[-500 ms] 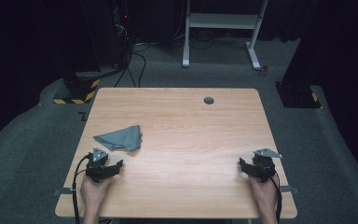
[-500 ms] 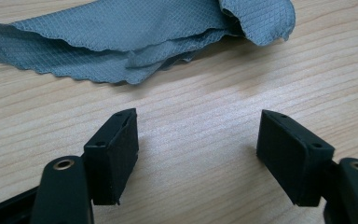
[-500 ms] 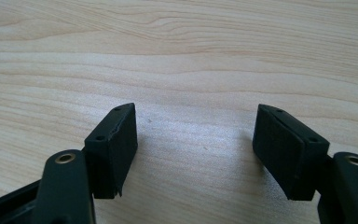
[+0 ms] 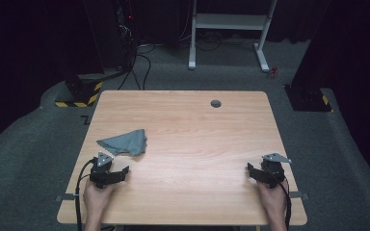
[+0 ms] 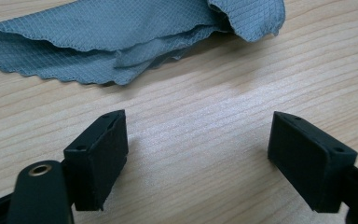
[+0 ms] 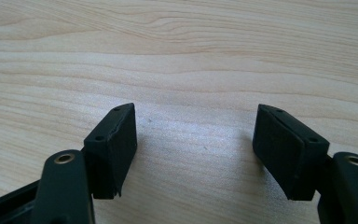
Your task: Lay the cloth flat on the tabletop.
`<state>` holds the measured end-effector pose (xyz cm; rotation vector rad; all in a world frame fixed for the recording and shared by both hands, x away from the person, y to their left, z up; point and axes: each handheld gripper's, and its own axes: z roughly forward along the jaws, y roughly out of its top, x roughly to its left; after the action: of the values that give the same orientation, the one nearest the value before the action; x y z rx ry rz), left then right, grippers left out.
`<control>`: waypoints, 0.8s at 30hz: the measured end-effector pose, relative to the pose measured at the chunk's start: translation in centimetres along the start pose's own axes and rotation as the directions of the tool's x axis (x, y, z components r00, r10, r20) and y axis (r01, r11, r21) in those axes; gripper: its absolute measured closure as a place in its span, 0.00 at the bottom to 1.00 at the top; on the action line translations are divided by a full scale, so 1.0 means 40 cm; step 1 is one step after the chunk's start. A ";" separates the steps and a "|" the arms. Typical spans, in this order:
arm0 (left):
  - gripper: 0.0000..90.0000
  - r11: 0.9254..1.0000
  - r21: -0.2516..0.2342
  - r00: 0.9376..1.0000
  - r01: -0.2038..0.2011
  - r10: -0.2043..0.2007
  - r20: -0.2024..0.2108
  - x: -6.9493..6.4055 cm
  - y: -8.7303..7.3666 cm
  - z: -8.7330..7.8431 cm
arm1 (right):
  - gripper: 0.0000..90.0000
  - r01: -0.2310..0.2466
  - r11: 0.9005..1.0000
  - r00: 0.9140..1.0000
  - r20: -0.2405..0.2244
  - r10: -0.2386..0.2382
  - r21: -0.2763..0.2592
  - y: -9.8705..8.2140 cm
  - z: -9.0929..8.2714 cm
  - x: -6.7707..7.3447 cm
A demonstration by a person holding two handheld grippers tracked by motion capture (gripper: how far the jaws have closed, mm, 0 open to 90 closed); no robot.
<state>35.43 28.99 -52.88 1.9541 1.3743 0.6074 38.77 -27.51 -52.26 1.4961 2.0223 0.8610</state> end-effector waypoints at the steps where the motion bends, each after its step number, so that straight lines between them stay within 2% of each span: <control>1: 0.21 1.000 0.000 1.000 -0.001 0.001 0.000 -0.001 0.001 0.001 | 0.34 0.000 1.000 1.000 0.000 0.000 0.000 0.000 0.000 0.000; 6: 0.17 1.000 0.010 1.000 0.021 -0.020 -0.020 -0.013 0.004 0.006 | 0.34 0.002 1.000 1.000 -0.002 -0.002 0.000 0.000 0.000 0.000; 12: 0.16 1.000 0.012 1.000 0.002 -0.002 -0.007 -0.016 0.007 0.008 | 0.34 0.004 1.000 1.000 -0.003 -0.004 0.000 0.000 0.000 -0.001; 19: 0.17 1.000 0.016 1.000 0.006 -0.005 -0.009 -0.022 0.007 0.004 | 0.34 0.007 1.000 1.000 -0.004 -0.007 -0.001 0.001 0.001 0.000; 20: 0.17 1.000 0.005 1.000 0.023 -0.023 0.004 -0.023 0.005 0.003 | 0.34 0.010 1.000 1.000 -0.004 -0.010 -0.002 0.001 0.001 0.000; 22: 0.17 1.000 -0.001 0.999 0.032 -0.031 0.014 -0.021 0.006 -0.001 | 0.34 0.012 1.000 1.000 -0.007 -0.012 -0.002 0.001 0.001 0.000; 24: 0.17 0.999 -0.014 0.999 0.045 -0.045 0.000 -0.020 0.009 -0.007 | 0.34 0.014 1.000 1.000 -0.009 -0.014 -0.001 0.001 0.001 0.000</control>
<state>35.20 28.22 -52.43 1.9068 1.4063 0.5945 38.82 -27.47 -52.25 1.4791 2.0358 0.8639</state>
